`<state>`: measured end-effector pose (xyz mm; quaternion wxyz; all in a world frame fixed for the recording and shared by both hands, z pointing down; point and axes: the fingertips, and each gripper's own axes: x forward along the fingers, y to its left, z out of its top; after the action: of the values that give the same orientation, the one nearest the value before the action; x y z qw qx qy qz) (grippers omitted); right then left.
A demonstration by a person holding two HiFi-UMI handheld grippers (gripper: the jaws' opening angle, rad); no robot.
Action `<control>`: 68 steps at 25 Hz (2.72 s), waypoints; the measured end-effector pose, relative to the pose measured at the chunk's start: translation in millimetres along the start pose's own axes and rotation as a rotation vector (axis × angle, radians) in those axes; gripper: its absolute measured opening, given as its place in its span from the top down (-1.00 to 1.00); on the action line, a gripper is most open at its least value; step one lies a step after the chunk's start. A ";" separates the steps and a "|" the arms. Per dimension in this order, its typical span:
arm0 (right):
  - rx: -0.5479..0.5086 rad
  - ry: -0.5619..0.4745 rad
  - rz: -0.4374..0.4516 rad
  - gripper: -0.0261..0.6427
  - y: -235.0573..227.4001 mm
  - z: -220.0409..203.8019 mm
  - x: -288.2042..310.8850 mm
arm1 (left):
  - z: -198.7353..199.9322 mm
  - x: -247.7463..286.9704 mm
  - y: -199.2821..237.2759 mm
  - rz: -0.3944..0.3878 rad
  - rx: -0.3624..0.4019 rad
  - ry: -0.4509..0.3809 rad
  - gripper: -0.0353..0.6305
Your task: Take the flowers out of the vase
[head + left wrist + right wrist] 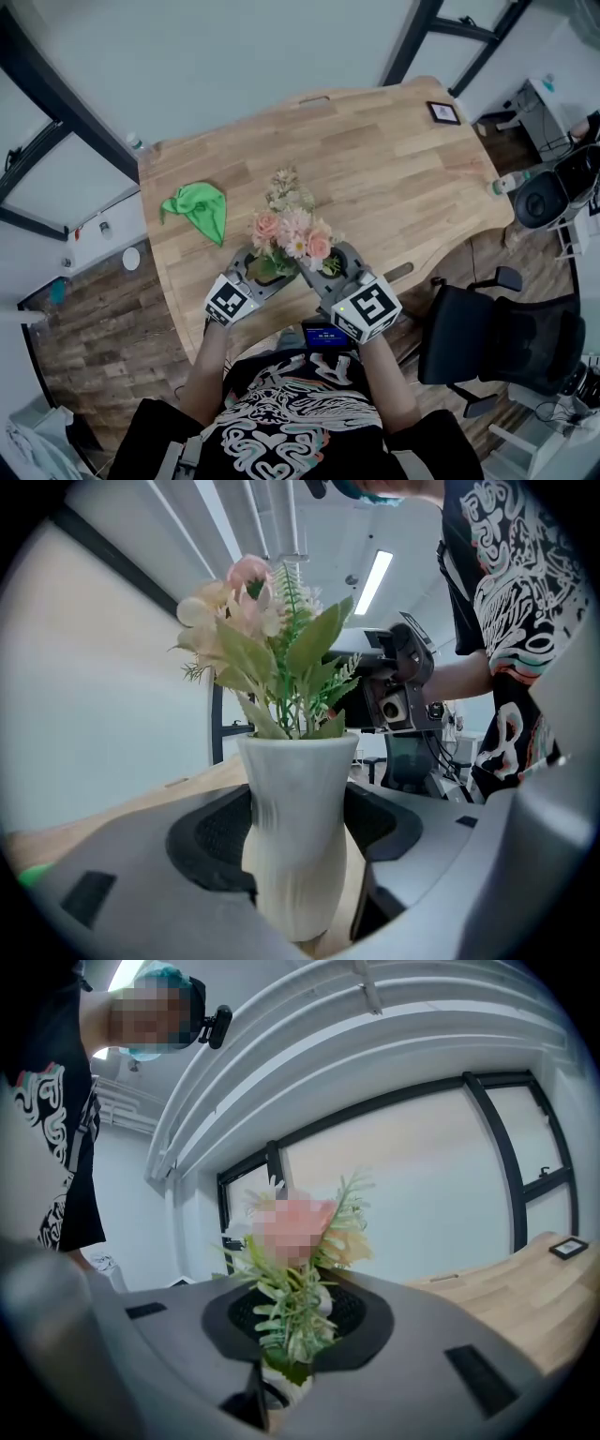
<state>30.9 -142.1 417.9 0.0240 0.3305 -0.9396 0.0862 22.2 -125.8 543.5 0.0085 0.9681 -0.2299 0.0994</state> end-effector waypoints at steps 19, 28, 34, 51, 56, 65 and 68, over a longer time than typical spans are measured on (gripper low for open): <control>-0.015 -0.072 0.021 0.68 15.1 36.5 -3.5 | -0.3 -0.8 0.8 -0.002 -0.008 -0.006 -0.02; -0.037 -0.101 -0.010 0.68 1.0 69.5 -15.0 | -1.0 -3.3 -1.2 -0.006 -0.016 0.003 -0.02; -0.057 -0.138 -0.023 0.68 0.3 94.8 -24.2 | -3.3 -2.7 -0.2 -0.004 -0.003 0.006 -0.02; -0.129 -0.153 -0.010 0.68 13.0 141.5 -34.9 | -1.4 -2.2 -1.2 -0.017 0.006 -0.001 -0.02; -0.136 -0.166 -0.010 0.68 16.7 148.2 -41.1 | -3.7 -2.4 -6.1 -0.020 0.006 0.002 -0.02; -0.152 -0.164 -0.006 0.68 17.4 171.8 -40.0 | 6.0 -4.1 -3.5 -0.037 0.027 -0.024 -0.02; -0.159 -0.169 -0.015 0.68 16.9 176.6 -38.7 | 12.9 -8.2 4.6 -0.024 0.021 -0.058 -0.03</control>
<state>52.6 -136.7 237.7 -0.0286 0.3407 -0.9396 -0.0171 15.4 -127.1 529.1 -0.0071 0.9732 -0.2176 0.0736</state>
